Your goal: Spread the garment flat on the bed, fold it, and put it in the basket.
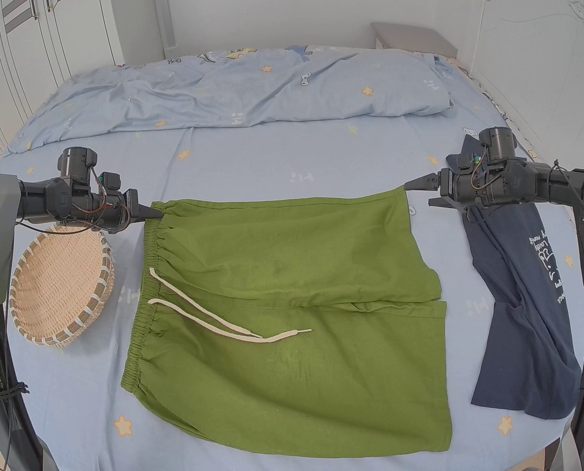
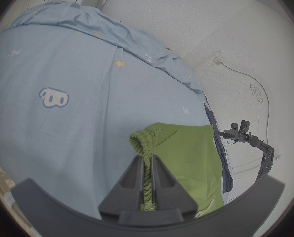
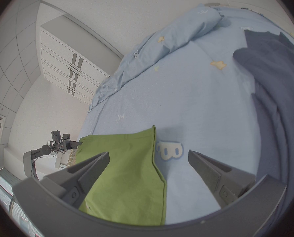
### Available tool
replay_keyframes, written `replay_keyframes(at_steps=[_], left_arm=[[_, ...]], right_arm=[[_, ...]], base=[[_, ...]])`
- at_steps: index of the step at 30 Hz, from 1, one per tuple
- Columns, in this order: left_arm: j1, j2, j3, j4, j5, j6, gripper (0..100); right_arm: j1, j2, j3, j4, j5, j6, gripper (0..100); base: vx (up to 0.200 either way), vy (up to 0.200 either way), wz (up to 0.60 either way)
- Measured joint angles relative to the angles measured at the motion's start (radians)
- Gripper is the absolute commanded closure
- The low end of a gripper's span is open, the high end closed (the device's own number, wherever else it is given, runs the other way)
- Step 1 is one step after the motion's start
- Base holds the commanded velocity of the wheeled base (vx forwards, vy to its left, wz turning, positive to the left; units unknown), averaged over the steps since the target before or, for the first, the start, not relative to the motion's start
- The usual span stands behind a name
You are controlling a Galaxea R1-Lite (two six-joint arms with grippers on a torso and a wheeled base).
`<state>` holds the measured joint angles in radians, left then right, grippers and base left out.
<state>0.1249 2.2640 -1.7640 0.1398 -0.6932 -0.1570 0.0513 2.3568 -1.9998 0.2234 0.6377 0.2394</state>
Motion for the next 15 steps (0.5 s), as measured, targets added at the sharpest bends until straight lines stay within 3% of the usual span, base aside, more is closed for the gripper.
replay_keyframes(at_steps=[3,4,15], left_arm=[[0.0,-0.024,0.018,0.0,0.01,0.003,100],[0.0,-0.031,0.023,0.0,0.015,0.005,0],[0.001,-0.064,0.037,-0.003,0.07,0.02,0]], right_arm=[[-0.004,-0.043,0.005,0.003,0.0,-0.002,0],[-0.005,-0.056,0.01,0.003,0.0,-0.003,0],[-0.013,-0.174,0.146,-0.005,0.0,-0.018,0]], base=[[0.0,0.0,0.0],[0.0,0.0,0.0],[0.0,0.0,0.0]])
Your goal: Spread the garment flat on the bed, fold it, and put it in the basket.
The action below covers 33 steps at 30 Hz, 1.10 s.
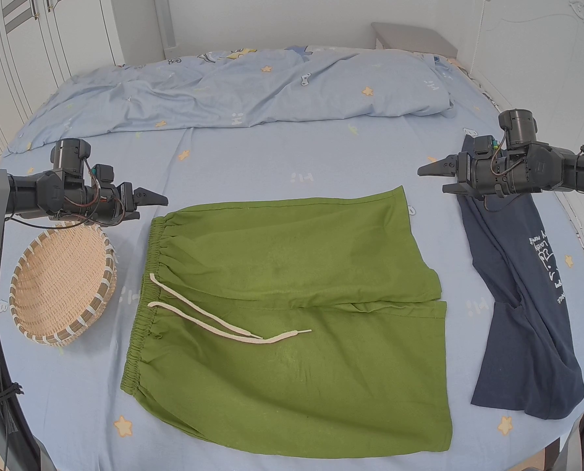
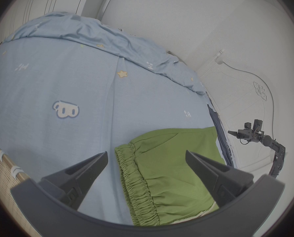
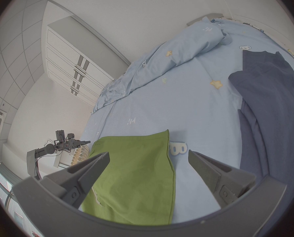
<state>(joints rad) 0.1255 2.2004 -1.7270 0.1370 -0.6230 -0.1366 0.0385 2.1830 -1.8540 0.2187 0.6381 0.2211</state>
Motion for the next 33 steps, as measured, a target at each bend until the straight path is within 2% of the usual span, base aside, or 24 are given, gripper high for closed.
replay_keyframes(at_steps=[9,16,23,33], left_arm=[[-0.004,-0.037,0.029,0.005,0.003,-0.009,0],[-0.012,-0.148,0.161,0.007,-0.002,-0.036,0],[-0.019,-0.277,0.423,-0.001,-0.021,-0.055,0],[-0.022,-0.489,0.916,-0.108,-0.086,-0.067,0]], right_arm=[[-0.006,-0.068,0.09,-0.005,-0.001,-0.001,0],[-0.011,-0.186,0.367,-0.049,0.0,0.001,0],[-0.007,-0.322,0.697,-0.17,0.001,0.008,0],[0.012,-0.52,1.055,-0.273,0.002,0.015,0]], base=[[0.0,0.0,0.0],[0.0,0.0,0.0],[0.0,0.0,0.0],[0.0,0.0,0.0]])
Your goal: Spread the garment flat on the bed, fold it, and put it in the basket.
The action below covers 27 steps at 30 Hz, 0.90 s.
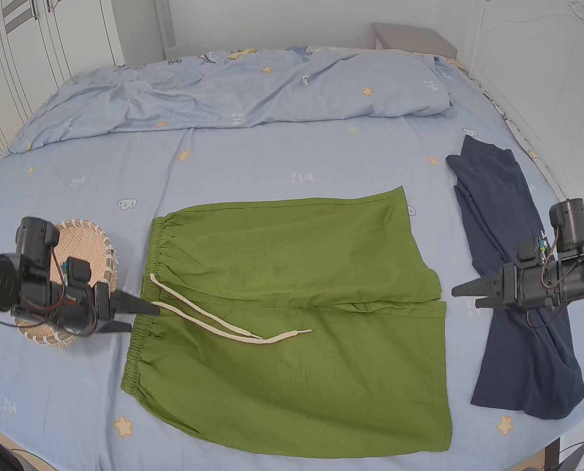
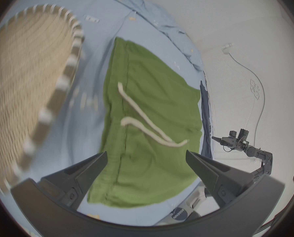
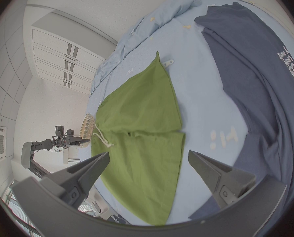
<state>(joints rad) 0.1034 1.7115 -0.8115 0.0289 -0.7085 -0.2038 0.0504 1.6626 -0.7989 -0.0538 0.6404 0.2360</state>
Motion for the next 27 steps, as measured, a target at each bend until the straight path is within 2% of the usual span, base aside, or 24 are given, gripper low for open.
replay_keyframes(at_steps=[8,12,19,27], left_arm=[[0.013,-0.163,0.387,-0.103,-0.032,-0.005,0],[0.049,-0.209,0.524,-0.197,-0.043,-0.001,0],[0.111,-0.163,0.611,-0.319,-0.049,0.046,0],[0.129,-0.053,0.632,-0.434,-0.049,0.063,0]], right_arm=[[0.016,-0.157,0.212,-0.046,0.001,0.003,0],[0.024,-0.217,0.286,-0.059,0.001,0.004,0],[0.03,-0.269,0.334,-0.069,0.001,0.005,0],[0.03,-0.287,0.341,-0.072,0.0,0.005,0]], base=[[0.0,0.0,0.0],[0.0,0.0,0.0],[0.0,0.0,0.0],[0.0,0.0,0.0]])
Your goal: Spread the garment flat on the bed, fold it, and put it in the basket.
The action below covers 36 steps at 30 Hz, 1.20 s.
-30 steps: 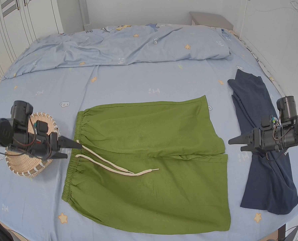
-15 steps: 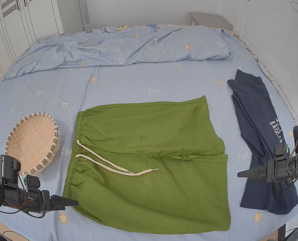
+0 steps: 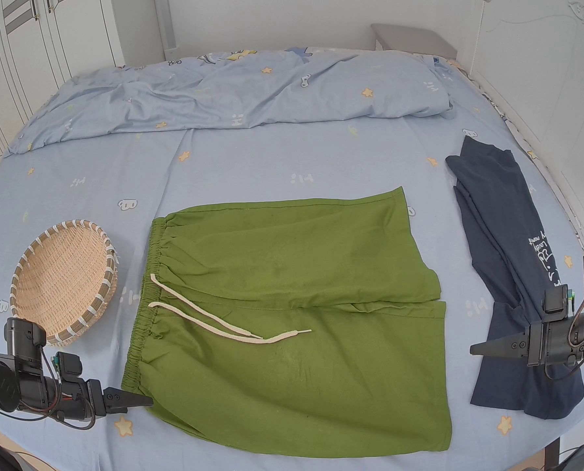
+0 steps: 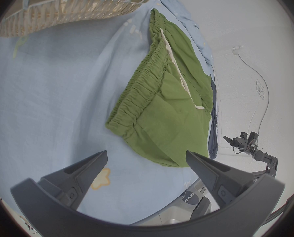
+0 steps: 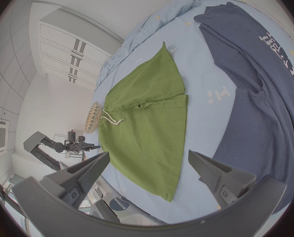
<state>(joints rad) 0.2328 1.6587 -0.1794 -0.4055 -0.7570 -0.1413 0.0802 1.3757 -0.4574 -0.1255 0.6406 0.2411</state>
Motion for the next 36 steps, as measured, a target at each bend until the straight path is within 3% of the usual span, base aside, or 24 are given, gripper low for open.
replay_keyframes(at_steps=[9,18,19,26,36], left_arm=[[-0.011,0.094,-0.008,-0.171,-0.001,-0.005,0],[-0.013,0.149,-0.015,-0.254,-0.001,-0.009,0],[-0.013,0.155,-0.015,-0.261,-0.002,-0.009,100],[-0.01,0.202,-0.007,-0.345,0.0,-0.009,100],[0.006,0.219,0.056,-0.361,-0.001,-0.001,100]], right_arm=[[0.0,-0.005,0.0,0.0,0.0,0.0,0],[-0.001,-0.005,0.0,0.0,0.0,0.0,0],[-0.001,-0.005,0.0,0.0,0.0,0.0,0],[-0.002,-0.004,0.001,0.0,0.0,0.0,0],[-0.002,0.003,0.036,0.0,0.0,-0.002,0]], base=[[0.0,0.0,0.0],[0.0,0.0,0.0],[0.0,0.0,0.0],[0.0,0.0,0.0],[0.0,0.0,0.0]])
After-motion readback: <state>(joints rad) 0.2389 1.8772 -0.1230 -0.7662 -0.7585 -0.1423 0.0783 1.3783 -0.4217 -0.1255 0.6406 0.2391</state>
